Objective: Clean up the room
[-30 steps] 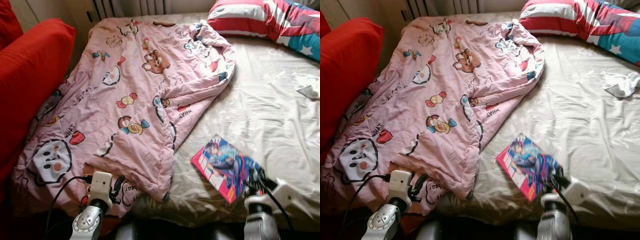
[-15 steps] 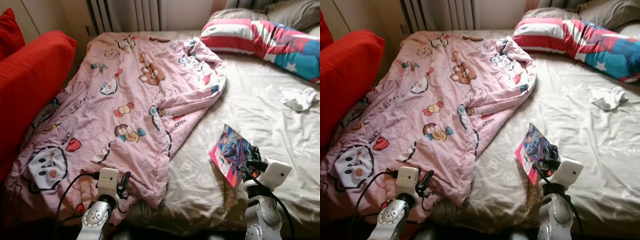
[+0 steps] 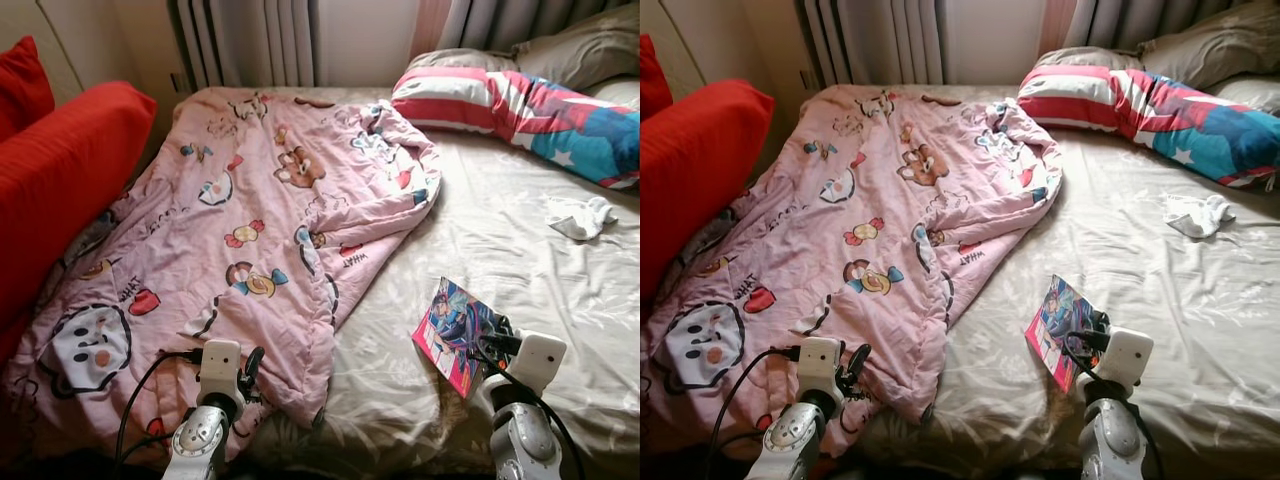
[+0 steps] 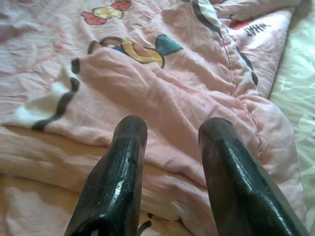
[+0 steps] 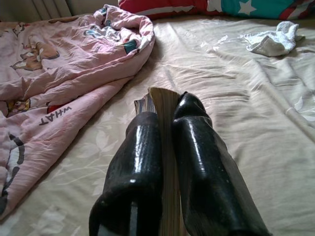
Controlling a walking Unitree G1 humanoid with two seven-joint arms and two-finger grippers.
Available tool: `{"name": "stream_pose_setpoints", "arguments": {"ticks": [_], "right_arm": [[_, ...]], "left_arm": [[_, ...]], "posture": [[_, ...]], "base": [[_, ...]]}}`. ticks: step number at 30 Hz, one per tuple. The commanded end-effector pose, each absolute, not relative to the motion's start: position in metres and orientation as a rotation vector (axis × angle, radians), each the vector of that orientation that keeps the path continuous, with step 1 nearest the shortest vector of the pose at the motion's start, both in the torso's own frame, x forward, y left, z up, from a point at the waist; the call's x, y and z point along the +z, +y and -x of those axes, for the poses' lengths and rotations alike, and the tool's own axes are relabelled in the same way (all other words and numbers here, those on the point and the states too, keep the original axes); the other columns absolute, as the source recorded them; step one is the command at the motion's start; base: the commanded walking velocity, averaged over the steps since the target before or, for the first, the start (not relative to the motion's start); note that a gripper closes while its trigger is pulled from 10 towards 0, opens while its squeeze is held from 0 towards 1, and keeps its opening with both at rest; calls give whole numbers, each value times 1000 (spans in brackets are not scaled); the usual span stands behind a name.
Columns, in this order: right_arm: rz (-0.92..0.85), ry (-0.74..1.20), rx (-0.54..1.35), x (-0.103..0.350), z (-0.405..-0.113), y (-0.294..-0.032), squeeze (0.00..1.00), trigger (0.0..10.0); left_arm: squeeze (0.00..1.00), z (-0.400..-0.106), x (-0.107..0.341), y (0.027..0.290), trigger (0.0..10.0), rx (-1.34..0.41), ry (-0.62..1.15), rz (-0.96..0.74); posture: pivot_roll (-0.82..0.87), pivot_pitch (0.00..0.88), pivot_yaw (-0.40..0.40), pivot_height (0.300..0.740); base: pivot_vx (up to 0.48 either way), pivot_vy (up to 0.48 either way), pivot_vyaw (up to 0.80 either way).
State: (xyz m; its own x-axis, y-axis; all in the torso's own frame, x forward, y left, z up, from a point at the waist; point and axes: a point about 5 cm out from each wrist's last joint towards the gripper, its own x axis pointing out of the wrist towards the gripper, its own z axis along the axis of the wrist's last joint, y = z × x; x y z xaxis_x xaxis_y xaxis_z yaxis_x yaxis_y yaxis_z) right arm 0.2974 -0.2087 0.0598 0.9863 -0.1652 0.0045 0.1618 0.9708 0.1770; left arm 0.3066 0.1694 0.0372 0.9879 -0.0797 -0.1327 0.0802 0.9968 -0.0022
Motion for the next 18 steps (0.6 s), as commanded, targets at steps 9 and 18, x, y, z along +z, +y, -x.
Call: {"name": "stream_pose_setpoints", "arguments": {"ticks": [9, 18], "right_arm": [[-166, -74, -164, 68, -300, -210, 0, 10000], [-180, -84, -168, 69, -300, -211, 0, 10000]], "left_arm": [[0, -305, 33, 176, 10000, -48, 150, 11], [0, -305, 33, 175, 10000, -54, 147, 17]], "posture": [[-76, 119, -2, 740], [-79, 134, -7, 740]], "base": [[0, 0, 0], [0, 0, 0]]}}
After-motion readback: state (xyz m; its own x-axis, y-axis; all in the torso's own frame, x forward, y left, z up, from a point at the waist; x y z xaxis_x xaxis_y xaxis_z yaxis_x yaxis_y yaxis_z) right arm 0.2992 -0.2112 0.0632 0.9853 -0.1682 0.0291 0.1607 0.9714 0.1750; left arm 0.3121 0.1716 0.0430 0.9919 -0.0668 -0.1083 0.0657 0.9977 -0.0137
